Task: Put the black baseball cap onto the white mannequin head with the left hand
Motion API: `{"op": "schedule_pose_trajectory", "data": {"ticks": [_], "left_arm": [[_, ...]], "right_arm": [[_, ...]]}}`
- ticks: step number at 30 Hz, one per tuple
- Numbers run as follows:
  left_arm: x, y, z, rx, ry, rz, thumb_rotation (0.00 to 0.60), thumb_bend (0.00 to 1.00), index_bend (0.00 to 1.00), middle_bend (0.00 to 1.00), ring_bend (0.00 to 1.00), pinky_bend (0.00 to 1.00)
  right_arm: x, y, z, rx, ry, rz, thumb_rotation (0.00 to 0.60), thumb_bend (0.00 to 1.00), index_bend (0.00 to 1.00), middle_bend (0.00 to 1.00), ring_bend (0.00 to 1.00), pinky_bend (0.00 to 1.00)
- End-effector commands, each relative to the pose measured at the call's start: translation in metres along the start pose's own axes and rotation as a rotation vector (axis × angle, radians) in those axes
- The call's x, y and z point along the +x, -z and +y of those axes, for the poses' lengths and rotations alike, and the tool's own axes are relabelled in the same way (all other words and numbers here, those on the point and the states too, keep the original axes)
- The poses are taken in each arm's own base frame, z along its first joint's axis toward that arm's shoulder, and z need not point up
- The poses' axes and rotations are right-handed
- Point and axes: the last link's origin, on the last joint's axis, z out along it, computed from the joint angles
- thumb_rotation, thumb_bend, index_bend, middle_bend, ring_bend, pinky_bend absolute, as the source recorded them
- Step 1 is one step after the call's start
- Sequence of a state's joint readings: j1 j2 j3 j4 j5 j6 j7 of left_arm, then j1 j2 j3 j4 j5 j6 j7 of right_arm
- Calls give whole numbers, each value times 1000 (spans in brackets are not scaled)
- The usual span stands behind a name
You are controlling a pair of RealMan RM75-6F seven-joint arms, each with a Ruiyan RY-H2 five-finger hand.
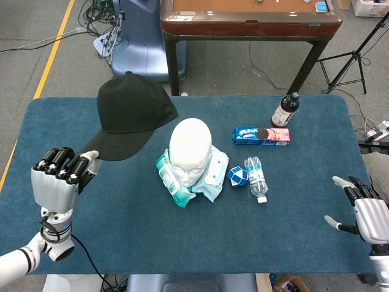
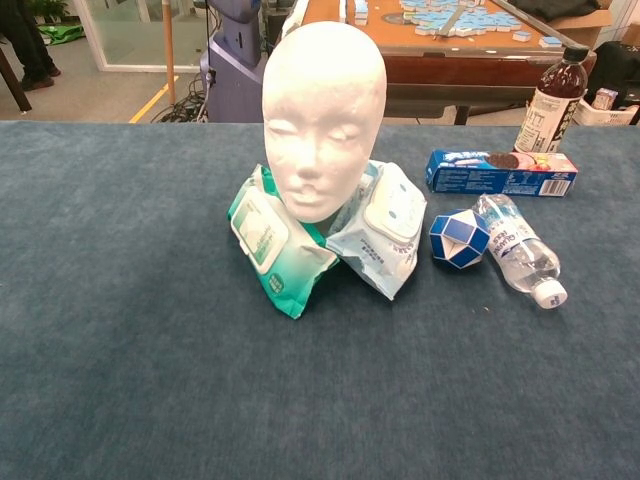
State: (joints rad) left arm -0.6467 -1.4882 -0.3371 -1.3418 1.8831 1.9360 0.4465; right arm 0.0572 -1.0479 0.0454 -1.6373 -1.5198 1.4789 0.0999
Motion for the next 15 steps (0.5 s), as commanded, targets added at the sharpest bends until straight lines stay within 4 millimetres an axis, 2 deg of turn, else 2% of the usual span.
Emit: {"op": "schedule_pose_trajectory", "data": {"ticks": [1,6,12,15], "left_arm": [[-8,-16,26,-28,40,2,600,324,820,952,694,830],[-26,-25,59,-57,74,-37,600,324,823,954,695,832],[-45,-18,94,-85,121,-82,600,325,826,954,696,832],[-53,-14,103,-96,121,-95,600,324,827,954,696,832]], "right_arm": [[1,1,1,0,-3,3,600,0,176,269,128,198],[4,2,3,-4,-15,12,600,0,175,269,129,198],[8,3,6,-6,-29,20,600,0,175,269,129,198],[9,4,7,-7,-33,23,600,0,175,269,129,198]]}}
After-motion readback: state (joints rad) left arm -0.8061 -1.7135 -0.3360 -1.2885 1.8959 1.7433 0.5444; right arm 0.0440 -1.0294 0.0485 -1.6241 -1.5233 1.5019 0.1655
